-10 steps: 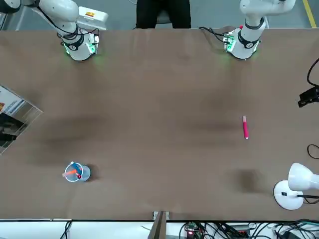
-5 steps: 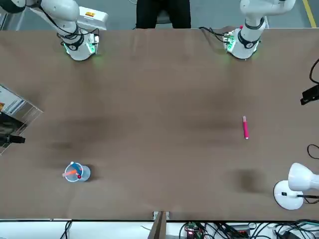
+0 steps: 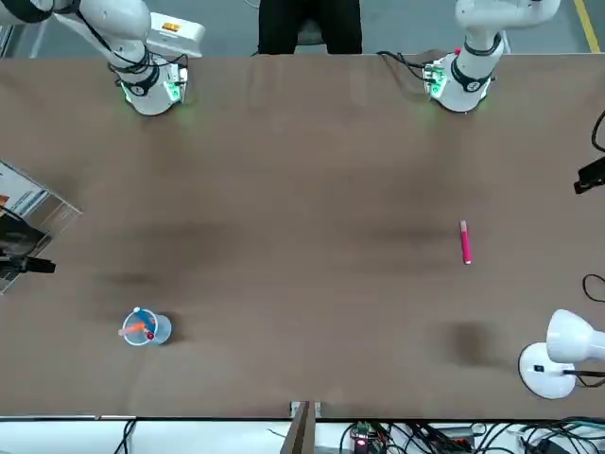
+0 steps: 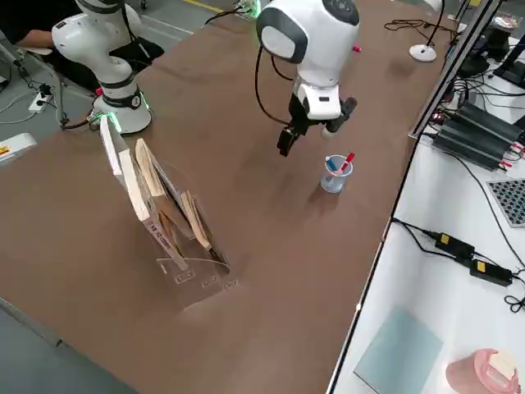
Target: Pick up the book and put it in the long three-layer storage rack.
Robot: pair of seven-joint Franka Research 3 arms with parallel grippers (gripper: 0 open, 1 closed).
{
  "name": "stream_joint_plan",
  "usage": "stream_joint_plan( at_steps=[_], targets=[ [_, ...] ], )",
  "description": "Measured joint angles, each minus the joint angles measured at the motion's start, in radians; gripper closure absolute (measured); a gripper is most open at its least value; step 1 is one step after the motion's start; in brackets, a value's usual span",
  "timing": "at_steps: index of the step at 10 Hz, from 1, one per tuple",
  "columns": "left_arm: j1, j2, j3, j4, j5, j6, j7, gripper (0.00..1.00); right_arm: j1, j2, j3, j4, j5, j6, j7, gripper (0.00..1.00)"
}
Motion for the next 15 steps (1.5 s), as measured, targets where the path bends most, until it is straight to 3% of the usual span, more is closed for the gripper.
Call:
stream_joint_plan(
  at_steps=[2,7,15],
  targets=[
    [0.000,0.000,-0.002,0.000,0.000,0.000,0.000,0.00,0.039,-0.024,-0.015,0.000,-0.001,-0.003,0.028,0.00],
    [0.000,0.000,-0.006,0.000,0.000,0.000,0.000,0.00,0.200,-0.084,-0.176,-0.004,-0.008,-0.007,0.043,0.00],
    [-0.001,0.000,-0.008,0.000,0.000,0.000,0.001,0.00,0.285,-0.225,-0.198,-0.016,-0.054,-0.054,0.089,0.00]
  ],
)
